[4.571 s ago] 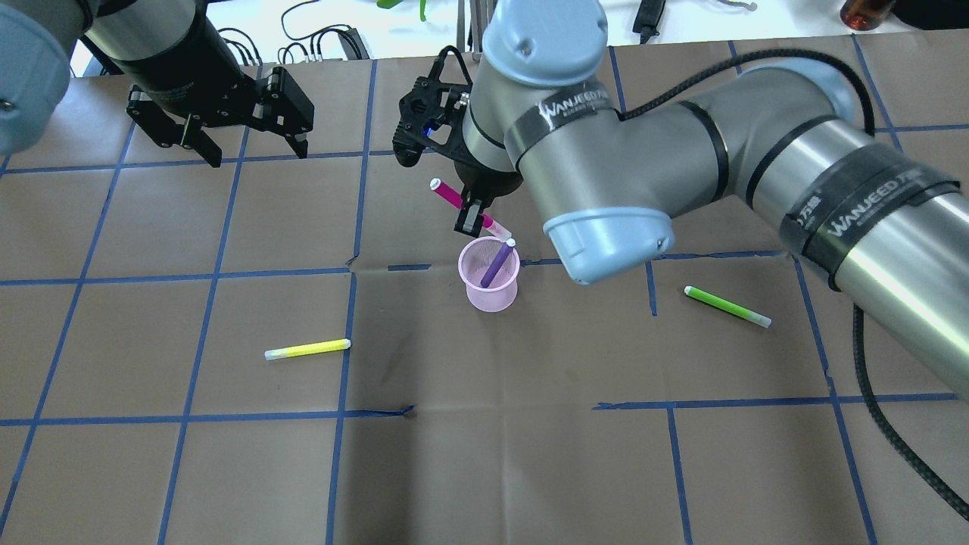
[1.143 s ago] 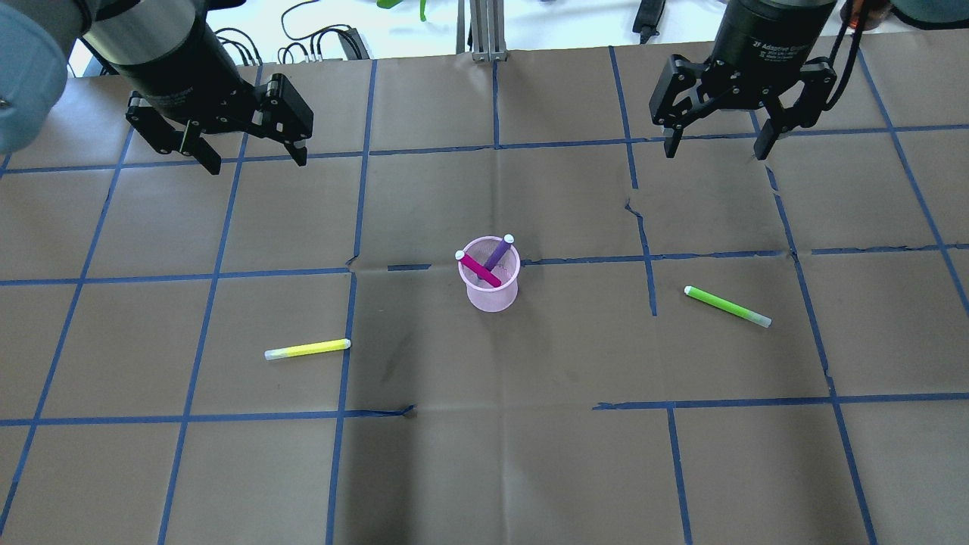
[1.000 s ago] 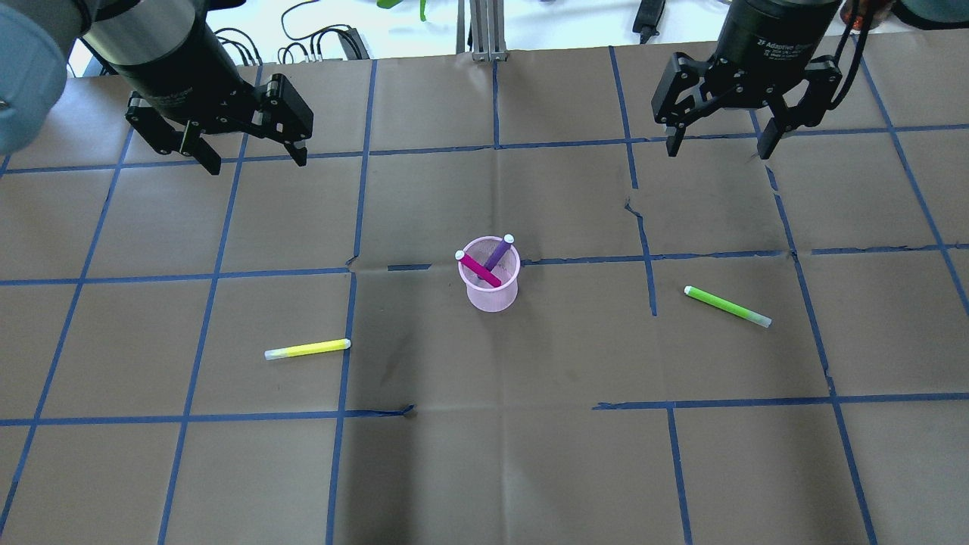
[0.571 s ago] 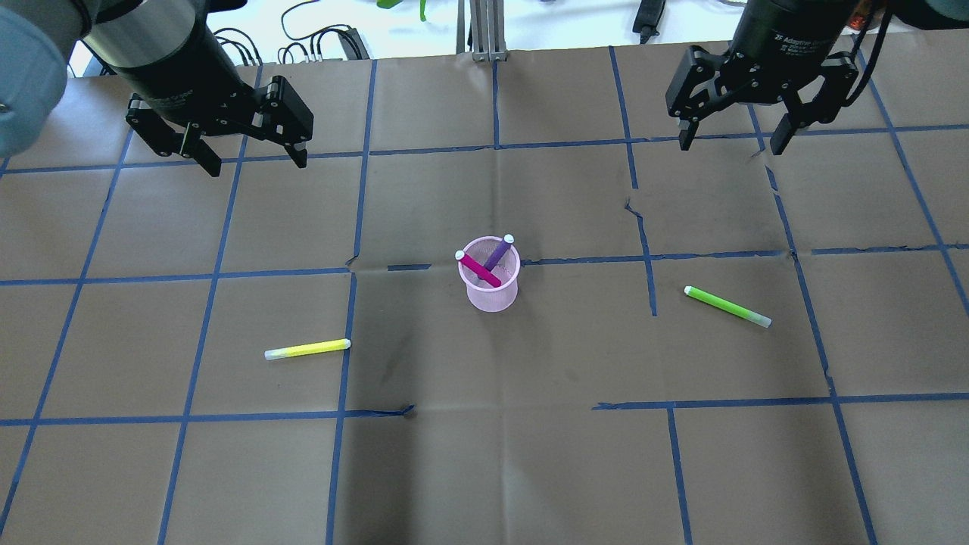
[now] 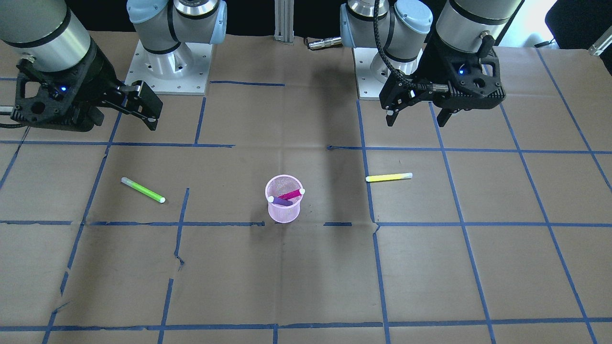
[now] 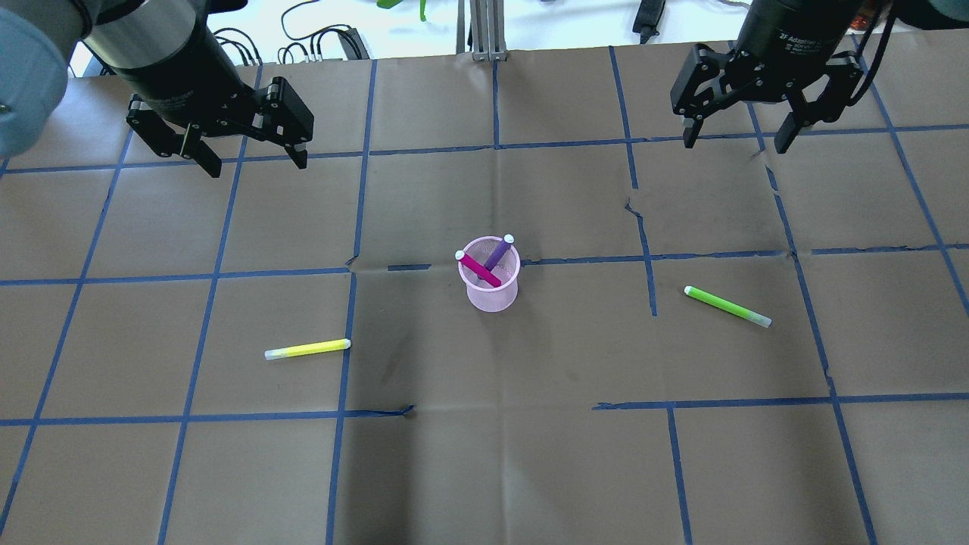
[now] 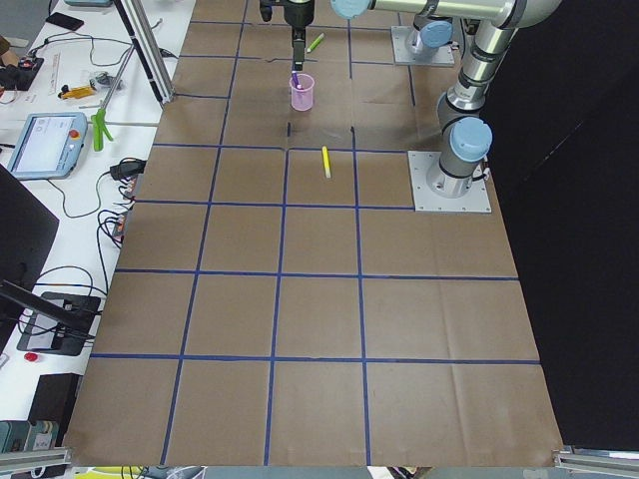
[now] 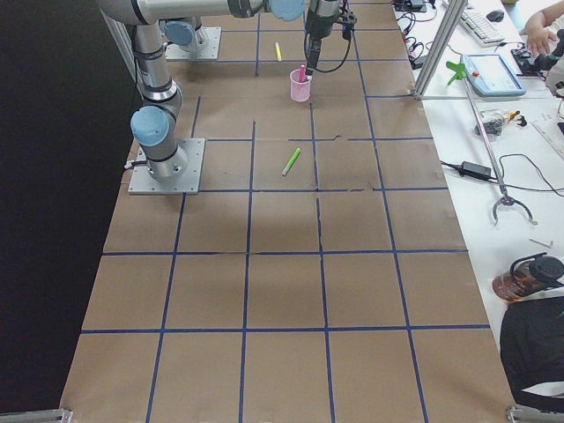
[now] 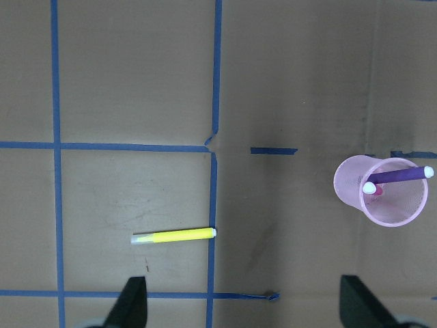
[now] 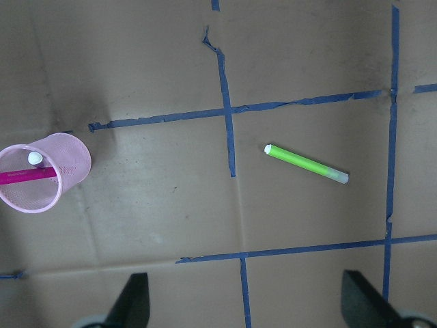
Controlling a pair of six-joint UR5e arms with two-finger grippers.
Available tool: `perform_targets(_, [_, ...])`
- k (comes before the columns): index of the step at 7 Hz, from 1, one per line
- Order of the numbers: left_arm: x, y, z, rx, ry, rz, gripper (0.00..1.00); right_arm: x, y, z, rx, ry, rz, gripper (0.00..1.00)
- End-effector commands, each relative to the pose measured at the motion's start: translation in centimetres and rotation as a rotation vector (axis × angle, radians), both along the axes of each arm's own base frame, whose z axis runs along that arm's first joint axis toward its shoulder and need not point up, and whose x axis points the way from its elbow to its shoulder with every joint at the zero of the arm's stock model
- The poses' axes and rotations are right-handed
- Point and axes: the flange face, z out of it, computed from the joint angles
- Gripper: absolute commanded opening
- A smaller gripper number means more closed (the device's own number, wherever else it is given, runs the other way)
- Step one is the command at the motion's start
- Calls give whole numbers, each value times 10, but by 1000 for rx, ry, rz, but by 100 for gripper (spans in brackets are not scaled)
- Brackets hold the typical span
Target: Insert purple and pink pens into pink cup
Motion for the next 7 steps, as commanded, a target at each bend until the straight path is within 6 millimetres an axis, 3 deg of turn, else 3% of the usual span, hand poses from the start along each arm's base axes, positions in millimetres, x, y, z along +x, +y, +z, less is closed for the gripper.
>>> perform_targets(1, [0,1,-1,2,-1,-1,99,0,1,2,-1,4,-7,100])
perform_targets(7, [-1,-1,-4,2,-1,-1,99,1,1,-1,4,2,-7,100])
